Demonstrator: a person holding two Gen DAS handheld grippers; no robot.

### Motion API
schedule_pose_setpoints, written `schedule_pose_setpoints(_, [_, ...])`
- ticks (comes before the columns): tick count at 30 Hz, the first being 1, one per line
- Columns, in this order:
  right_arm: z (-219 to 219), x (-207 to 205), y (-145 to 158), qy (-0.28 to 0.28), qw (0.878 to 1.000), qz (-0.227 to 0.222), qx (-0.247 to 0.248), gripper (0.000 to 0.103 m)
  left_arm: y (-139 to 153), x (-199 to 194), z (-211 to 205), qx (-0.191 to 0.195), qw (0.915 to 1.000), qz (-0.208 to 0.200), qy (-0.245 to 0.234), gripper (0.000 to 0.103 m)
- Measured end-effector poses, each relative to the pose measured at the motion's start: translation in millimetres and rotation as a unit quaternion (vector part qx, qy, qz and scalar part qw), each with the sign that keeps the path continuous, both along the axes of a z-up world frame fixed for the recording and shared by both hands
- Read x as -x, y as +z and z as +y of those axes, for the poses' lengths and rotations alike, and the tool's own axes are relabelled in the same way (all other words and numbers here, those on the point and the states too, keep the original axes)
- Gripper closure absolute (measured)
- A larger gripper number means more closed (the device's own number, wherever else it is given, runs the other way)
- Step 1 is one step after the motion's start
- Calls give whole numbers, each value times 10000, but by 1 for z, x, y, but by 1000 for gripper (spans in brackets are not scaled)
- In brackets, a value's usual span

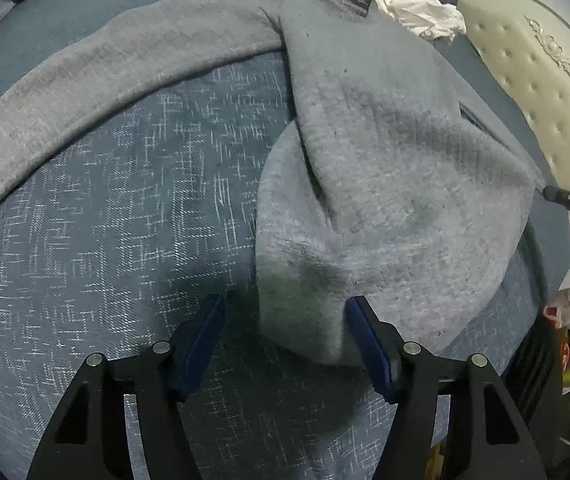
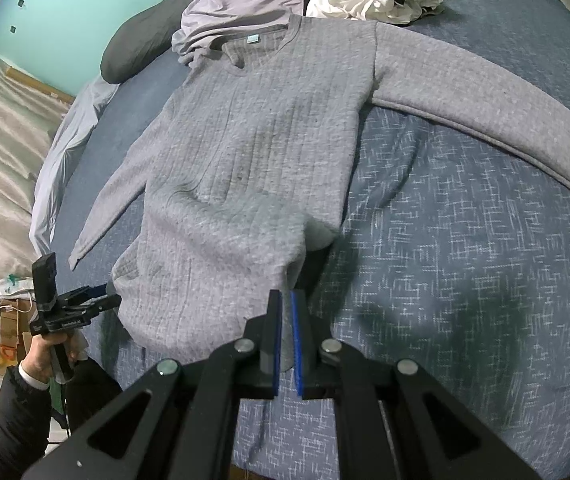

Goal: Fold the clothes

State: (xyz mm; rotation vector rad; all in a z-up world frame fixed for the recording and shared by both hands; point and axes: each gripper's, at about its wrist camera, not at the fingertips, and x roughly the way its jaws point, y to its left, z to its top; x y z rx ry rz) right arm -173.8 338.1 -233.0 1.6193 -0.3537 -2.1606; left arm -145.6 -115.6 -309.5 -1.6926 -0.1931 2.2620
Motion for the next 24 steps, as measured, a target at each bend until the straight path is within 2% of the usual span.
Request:
schedule_pose_setpoints(2, [0,-1,0,6,10000,-3,-1,98,1,0,0,-13,10000,29,-20,39])
schedule_pose_setpoints(3, [1,-1,-1,6,10000,-6,-4,98,2,0,0,-20,10000,43,-29,47])
schedule_pose_setpoints(4, [1,-1,-1,1,10000,-14,-8,98,3,0,0,-11,10000,73,-59,59])
schedule_pose_setpoints(7, [1,-2,-3,-13,10000,-40,-22,98,10,0,2,36,9997,191,-119,69])
schedule_pose_setpoints(11, [1,-5,-11,16,9999,-123,-82,98,20,1,1,53,9994,305,-149,77])
schedule_pose_setpoints(15, [1,-7,-17,15,9997,-188,-133,98,25,2,3,88,9990,365,-229,91])
schedule_pose_setpoints(23, [3,-11,-20,8,9997,-200,-128,98,26,1,25,98,9986,386,-344,95])
schedule_pose_setpoints(24, [3,-11,-20,7,9997,-200,-128,98,28,-4,17,115,9986,389,-336,96])
